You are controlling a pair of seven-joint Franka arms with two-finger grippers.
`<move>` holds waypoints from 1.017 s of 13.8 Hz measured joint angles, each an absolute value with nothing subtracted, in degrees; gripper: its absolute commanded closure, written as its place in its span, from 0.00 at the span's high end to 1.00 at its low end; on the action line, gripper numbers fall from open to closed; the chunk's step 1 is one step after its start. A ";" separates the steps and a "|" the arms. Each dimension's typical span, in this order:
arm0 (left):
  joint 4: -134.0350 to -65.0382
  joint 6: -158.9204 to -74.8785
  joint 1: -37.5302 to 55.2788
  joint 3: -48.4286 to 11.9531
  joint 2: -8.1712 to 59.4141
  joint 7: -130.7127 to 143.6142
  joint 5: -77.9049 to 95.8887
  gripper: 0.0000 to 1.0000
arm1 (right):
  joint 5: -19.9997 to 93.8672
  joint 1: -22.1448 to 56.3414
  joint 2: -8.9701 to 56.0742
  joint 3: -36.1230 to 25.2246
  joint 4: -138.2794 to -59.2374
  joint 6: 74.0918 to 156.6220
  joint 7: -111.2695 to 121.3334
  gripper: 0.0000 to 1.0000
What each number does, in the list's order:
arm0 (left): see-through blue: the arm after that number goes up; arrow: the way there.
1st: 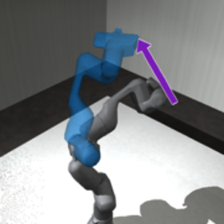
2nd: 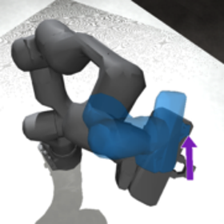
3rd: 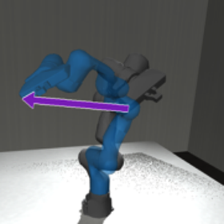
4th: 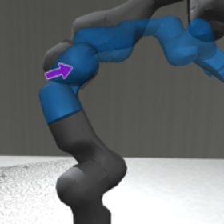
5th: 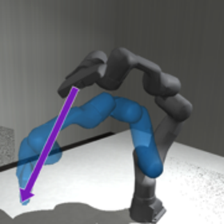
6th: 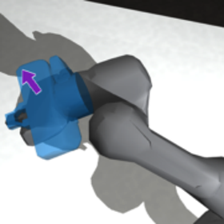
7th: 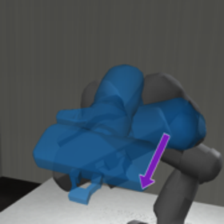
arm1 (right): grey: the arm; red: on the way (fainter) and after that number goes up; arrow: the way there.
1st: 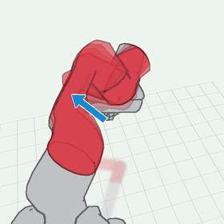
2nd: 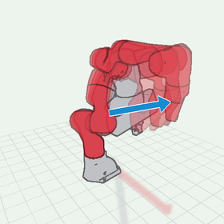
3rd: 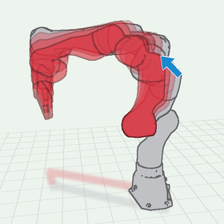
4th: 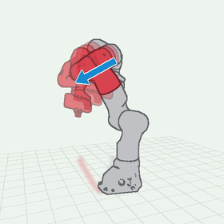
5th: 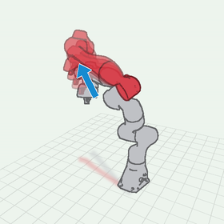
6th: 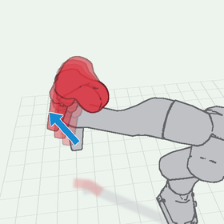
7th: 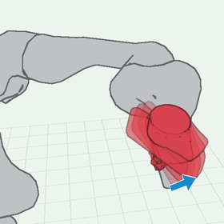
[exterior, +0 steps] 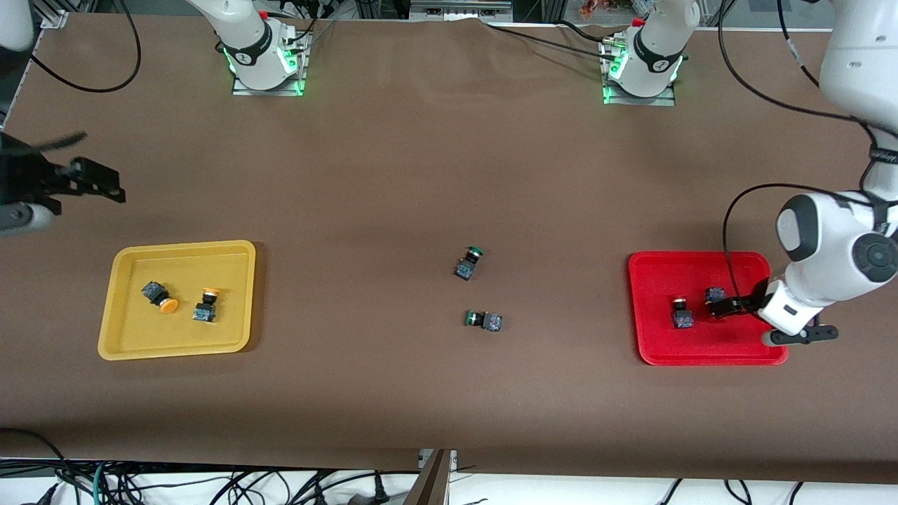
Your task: Place red and yellow buttons in trays
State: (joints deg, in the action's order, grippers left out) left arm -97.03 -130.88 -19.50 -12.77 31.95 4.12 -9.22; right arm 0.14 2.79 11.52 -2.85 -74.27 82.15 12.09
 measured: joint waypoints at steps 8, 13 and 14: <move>-93.77 -104.02 -19.36 -17.16 13.12 4.08 -5.33 1.00 | -0.33 1.12 1.18 0.77 -85.72 80.71 9.65 1.00; -86.03 -92.74 -18.58 -16.83 11.05 2.88 -1.66 1.00 | -0.40 0.73 2.27 0.76 -85.92 81.11 9.48 1.00; -85.83 -91.27 -16.70 -15.35 9.92 2.73 -1.52 1.00 | -0.40 0.74 2.30 0.77 -85.91 81.11 9.18 1.00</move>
State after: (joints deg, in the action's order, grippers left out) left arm -85.83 -91.27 -16.70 -15.35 9.92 2.73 -1.52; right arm -0.40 0.74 2.30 0.77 -85.91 81.11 9.18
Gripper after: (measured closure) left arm 0.000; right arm 0.000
